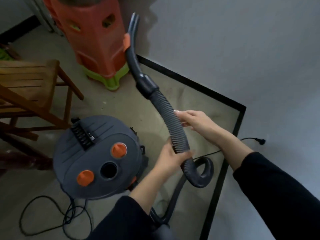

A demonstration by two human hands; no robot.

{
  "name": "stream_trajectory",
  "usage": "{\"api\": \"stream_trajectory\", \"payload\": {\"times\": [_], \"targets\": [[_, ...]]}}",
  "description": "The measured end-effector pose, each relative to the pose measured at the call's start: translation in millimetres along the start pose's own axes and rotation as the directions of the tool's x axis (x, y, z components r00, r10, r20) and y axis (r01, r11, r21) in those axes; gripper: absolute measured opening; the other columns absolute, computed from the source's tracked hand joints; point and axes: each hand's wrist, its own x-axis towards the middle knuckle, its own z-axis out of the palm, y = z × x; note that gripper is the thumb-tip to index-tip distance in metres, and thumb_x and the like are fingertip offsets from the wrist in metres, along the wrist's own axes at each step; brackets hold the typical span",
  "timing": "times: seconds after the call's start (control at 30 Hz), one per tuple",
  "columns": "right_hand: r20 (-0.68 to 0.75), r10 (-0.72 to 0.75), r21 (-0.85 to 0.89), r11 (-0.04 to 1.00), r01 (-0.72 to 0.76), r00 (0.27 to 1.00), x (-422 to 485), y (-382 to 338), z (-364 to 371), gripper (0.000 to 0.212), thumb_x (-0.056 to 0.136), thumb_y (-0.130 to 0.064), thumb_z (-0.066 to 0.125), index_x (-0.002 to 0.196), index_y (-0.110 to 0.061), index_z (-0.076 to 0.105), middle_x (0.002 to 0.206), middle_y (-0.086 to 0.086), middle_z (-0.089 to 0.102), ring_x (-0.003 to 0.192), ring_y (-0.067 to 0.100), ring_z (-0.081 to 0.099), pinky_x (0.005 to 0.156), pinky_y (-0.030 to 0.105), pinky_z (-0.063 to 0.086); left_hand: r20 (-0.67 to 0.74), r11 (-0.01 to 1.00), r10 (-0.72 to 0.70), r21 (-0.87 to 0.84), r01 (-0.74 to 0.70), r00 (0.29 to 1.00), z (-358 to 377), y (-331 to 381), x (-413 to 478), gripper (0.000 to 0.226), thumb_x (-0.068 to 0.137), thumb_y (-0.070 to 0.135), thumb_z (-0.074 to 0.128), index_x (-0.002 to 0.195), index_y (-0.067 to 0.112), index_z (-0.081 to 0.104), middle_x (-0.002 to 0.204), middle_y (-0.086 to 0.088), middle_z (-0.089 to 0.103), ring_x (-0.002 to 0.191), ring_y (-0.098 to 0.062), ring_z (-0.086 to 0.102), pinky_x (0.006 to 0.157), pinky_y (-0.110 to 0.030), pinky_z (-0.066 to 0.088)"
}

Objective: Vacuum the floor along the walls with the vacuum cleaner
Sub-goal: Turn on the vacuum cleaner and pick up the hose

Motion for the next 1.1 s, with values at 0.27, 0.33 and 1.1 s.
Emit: {"api": "stream_trajectory", "payload": {"times": [0.27, 0.33, 1.1], "targets": [[-0.206, -0.069, 0.046, 0.996, 0.08, 0.976, -25, 22, 52, 0.022, 0.084, -0.023, 0.071, 0.095, -0.021, 0.052, 0.08, 0.001, 0.058, 0.07, 0.016, 0.061, 0.061, 0.034, 0.057, 0.052, 0.974, 0.042, 0.221, -0.052, 0.998, 23, -67, -59, 0.059, 0.079, 0.026, 0.077, 0.122, 0.041, 0.039, 0.115, 0.016, 0.058, 0.109, -0.006, 0.057, 0.092, -0.031, 0.052], [-0.222, -0.029, 0.153, 0.986, 0.065, 0.975, -39, 25, 62, 0.017, 0.085, -0.017, 0.068, 0.093, -0.018, 0.053, 0.075, 0.003, 0.057, 0.062, 0.016, 0.059, 0.055, 0.029, 0.052, 0.083, 0.973, 0.055, 0.217, -0.072, 0.995, 16, -74, -75, 0.059, 0.078, 0.028, 0.078, 0.123, 0.039, 0.042, 0.117, 0.013, 0.06, 0.109, -0.005, 0.058, 0.091, -0.03, 0.052], [-0.253, 0.341, 0.35, 0.905, -0.243, 0.905, -116, 46, 202, 0.018, 0.082, -0.022, 0.071, 0.09, -0.01, 0.06, 0.081, 0.008, 0.065, 0.077, 0.024, 0.066, 0.071, 0.037, 0.055, 0.356, 0.954, -0.132, 0.3, 0.021, 0.925, -134, -127, -194, 0.026, 0.063, 0.017, 0.068, 0.081, 0.022, 0.05, 0.072, 0.004, 0.049, 0.066, -0.01, 0.049, 0.06, -0.029, 0.041]]}}
